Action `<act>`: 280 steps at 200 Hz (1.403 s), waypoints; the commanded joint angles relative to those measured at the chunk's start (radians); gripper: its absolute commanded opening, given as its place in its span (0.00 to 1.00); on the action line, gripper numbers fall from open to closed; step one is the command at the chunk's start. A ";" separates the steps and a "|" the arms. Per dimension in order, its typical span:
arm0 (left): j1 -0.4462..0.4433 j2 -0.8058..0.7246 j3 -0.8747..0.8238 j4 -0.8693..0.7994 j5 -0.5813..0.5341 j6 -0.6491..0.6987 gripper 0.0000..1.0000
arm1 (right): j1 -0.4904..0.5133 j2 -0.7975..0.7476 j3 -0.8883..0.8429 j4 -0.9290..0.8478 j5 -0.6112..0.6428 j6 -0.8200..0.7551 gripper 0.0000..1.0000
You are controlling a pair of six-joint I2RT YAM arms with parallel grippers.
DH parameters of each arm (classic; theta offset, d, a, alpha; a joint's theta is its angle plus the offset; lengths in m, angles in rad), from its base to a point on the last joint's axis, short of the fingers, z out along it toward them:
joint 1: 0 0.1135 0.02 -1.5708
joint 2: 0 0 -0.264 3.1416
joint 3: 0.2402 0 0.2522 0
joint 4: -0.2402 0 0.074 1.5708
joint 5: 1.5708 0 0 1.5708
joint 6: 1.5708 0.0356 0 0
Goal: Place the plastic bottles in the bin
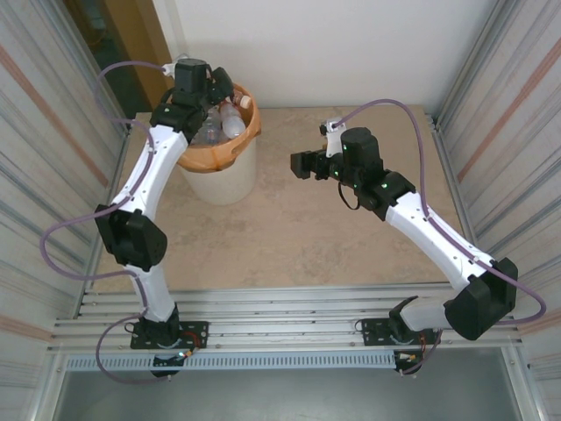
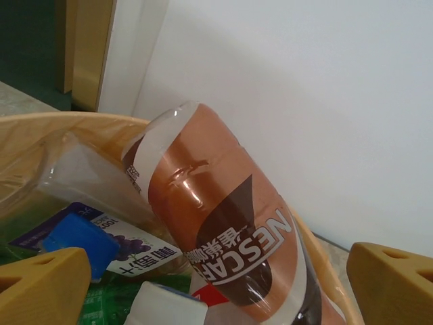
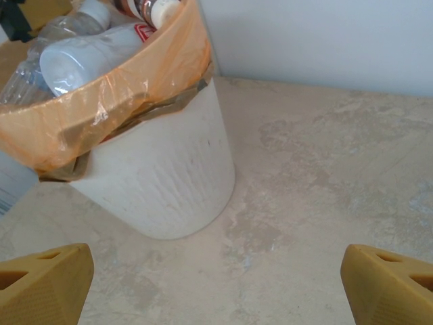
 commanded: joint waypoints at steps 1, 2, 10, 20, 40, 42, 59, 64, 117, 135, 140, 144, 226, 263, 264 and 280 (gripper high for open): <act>0.006 -0.090 -0.026 0.019 -0.021 0.024 0.97 | 0.002 -0.043 -0.009 0.008 0.010 0.022 0.93; 0.006 -0.091 -0.027 0.020 -0.020 0.024 0.98 | 0.003 -0.043 -0.009 0.008 0.011 0.022 0.93; 0.006 -0.114 -0.043 0.029 -0.014 0.028 0.98 | 0.003 -0.048 -0.012 0.008 0.016 0.022 0.93; 0.005 -0.143 -0.067 0.042 -0.002 0.041 0.98 | 0.003 -0.054 -0.015 0.005 0.025 0.023 0.93; -0.017 -0.216 -0.115 0.047 0.000 0.091 0.99 | 0.004 -0.072 -0.025 -0.007 0.057 0.025 0.93; -0.019 -0.226 -0.123 0.049 0.000 0.098 0.99 | 0.004 -0.075 -0.026 -0.009 0.061 0.025 0.93; -0.057 -0.320 -0.210 0.071 -0.011 0.162 0.99 | -0.001 -0.103 -0.045 -0.029 0.099 0.031 0.95; -0.070 -0.354 -0.246 0.080 -0.015 0.178 0.99 | -0.002 -0.114 -0.056 -0.030 0.116 0.031 0.95; -0.261 -0.790 -0.779 0.211 -0.082 0.298 0.99 | -0.021 -0.289 -0.195 -0.124 0.334 0.034 0.98; -0.316 -0.933 -0.965 0.249 -0.118 0.332 0.99 | -0.031 -0.353 -0.239 -0.179 0.415 0.043 0.98; -0.325 -0.973 -1.010 0.246 -0.127 0.337 0.99 | -0.034 -0.382 -0.255 -0.194 0.438 0.046 0.98; -0.330 -1.002 -1.046 0.242 -0.138 0.335 0.99 | -0.037 -0.398 -0.267 -0.205 0.456 0.050 0.98; -0.215 -1.353 -1.551 0.337 -0.353 0.559 0.99 | -0.268 -0.674 -0.605 -0.164 0.555 0.020 0.98; 0.063 -1.292 -1.686 0.528 -0.074 0.597 0.99 | -0.409 -0.657 -0.739 0.011 0.465 -0.040 0.98; 0.071 -1.289 -1.688 0.536 -0.065 0.597 0.99 | -0.413 -0.655 -0.741 0.018 0.460 -0.042 0.98; 0.157 -1.234 -1.725 0.643 0.044 0.606 0.99 | -0.469 -0.602 -0.796 0.131 0.396 -0.053 0.98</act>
